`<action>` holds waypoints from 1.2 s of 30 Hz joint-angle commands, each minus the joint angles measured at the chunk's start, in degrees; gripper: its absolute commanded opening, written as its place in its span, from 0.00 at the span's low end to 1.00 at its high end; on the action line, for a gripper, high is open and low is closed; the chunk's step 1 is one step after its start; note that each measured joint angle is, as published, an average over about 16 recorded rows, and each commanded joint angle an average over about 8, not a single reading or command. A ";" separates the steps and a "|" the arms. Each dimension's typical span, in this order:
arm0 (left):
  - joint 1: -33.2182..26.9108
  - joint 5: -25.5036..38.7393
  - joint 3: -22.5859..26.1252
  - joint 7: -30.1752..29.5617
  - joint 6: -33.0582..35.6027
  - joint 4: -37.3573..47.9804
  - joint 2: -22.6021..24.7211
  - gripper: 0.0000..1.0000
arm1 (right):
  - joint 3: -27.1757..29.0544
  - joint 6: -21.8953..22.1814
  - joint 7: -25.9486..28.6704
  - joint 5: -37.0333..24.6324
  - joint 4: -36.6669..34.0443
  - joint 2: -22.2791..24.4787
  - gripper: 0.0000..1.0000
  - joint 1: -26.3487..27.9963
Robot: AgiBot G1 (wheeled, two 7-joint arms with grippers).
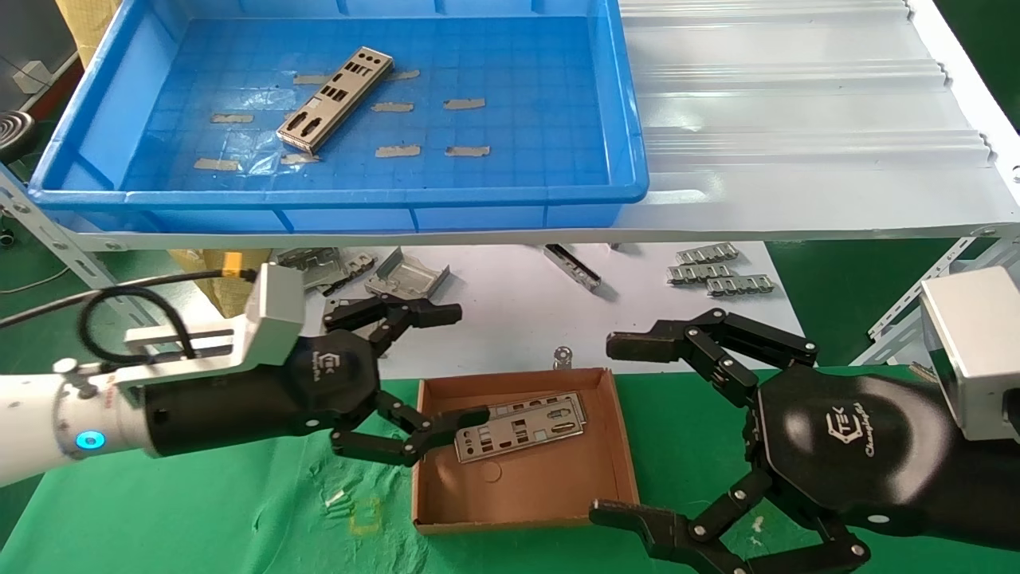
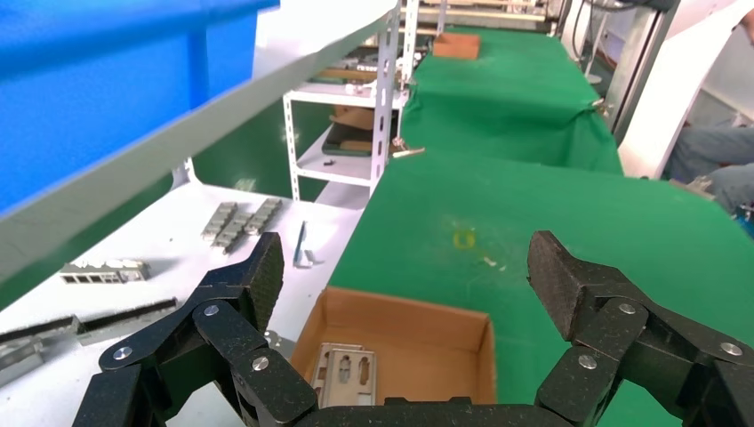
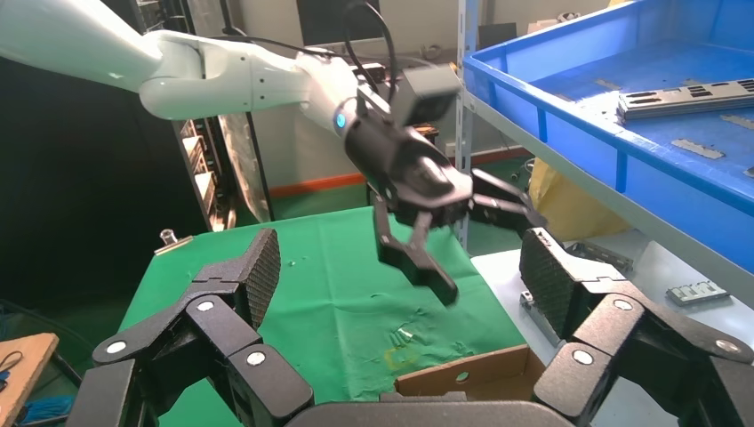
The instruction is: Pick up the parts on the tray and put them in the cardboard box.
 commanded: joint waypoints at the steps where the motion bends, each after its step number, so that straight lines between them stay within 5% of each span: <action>1: 0.90 -0.68 -0.99 -1.31 0.22 -2.19 -1.35 1.00 | 0.00 0.00 0.00 0.00 0.00 0.00 1.00 0.00; 26: 11.88 -8.95 -13.00 -17.26 2.90 -28.87 -17.75 1.00 | -0.01 0.01 0.00 0.01 0.00 0.00 1.00 0.00; 36: 13.00 -9.93 -14.22 -18.36 3.26 -31.47 -19.35 1.00 | 0.00 0.03 0.00 0.02 -0.02 0.01 1.00 -0.01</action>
